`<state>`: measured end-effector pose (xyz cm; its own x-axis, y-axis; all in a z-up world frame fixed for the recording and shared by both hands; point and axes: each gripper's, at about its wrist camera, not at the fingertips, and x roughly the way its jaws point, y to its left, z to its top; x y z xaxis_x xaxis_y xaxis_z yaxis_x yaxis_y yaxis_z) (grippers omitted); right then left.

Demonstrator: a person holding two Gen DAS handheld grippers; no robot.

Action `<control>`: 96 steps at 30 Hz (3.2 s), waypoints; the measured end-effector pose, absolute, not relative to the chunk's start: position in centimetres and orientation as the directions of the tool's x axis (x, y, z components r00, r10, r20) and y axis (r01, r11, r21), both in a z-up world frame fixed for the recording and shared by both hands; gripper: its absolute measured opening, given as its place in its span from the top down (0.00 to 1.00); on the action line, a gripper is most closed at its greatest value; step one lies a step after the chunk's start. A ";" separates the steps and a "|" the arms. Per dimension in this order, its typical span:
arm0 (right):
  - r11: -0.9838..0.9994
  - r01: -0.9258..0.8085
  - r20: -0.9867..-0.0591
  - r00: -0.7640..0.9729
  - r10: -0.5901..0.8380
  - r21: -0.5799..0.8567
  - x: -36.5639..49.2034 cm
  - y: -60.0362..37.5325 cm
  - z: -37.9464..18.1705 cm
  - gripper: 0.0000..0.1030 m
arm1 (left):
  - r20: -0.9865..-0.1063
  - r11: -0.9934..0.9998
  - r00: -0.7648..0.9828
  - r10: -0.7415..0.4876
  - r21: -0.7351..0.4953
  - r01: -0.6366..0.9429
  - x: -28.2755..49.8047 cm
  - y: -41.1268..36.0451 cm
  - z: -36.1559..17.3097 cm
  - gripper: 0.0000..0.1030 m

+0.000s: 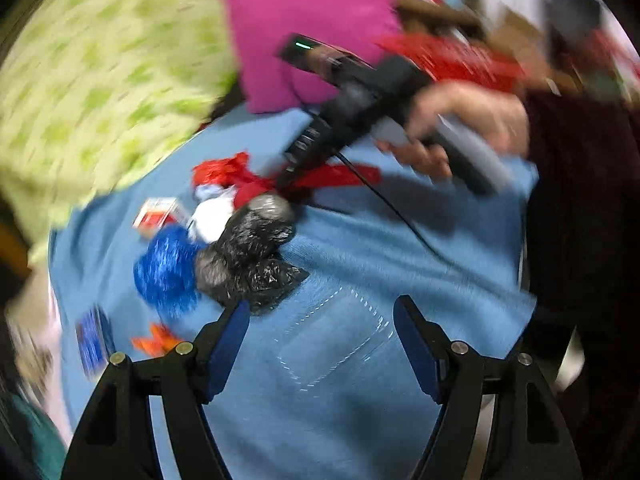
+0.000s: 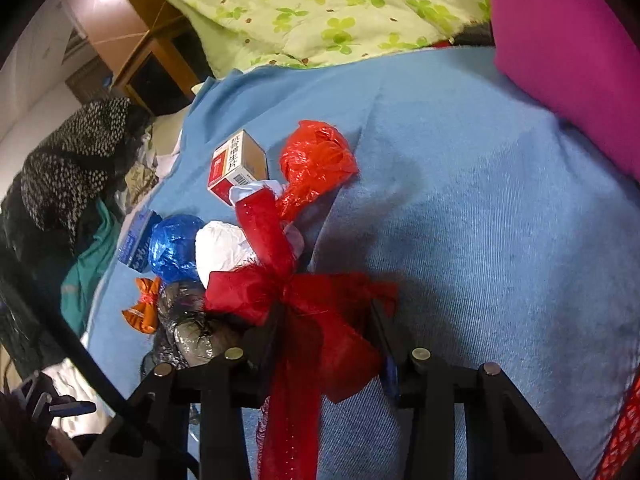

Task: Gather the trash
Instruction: 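Grasp the clear plastic tray with the left tool while the right tool holds the red ribbon bag, then carry both items over the red basket and open both tools to drop them, then grasp the black plastic bag bundle with the right tool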

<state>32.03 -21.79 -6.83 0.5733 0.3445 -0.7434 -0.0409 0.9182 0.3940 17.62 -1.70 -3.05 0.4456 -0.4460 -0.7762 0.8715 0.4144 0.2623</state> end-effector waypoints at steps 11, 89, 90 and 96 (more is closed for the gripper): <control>0.898 -0.025 -0.726 0.578 0.372 0.440 31.6 -22.2 -6.2 0.72 | -0.905 0.149 0.291 -0.311 0.256 0.955 20.5 -3.5 -6.9 0.27; 0.918 -0.136 -0.588 0.731 0.346 0.371 21.1 -19.8 2.3 0.40 | -0.653 0.989 0.747 -0.125 -0.026 0.143 23.2 13.2 0.9 0.30; 0.921 -0.144 -0.606 0.714 0.350 0.362 21.8 -19.3 1.5 0.40 | -0.664 0.988 0.735 -0.135 -0.037 0.147 23.4 13.2 0.3 0.30; 0.921 -0.213 -0.651 0.655 0.383 0.327 25.9 -16.7 -1.8 0.40 | -0.715 0.982 0.677 -0.172 -0.075 0.171 25.1 12.6 -2.4 0.30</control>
<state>25.89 -16.68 -1.76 0.6551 0.3832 -0.6511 -0.2132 0.9205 0.3273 25.10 12.56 -2.37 0.6774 -0.1724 -0.7152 0.1705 0.9825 -0.0753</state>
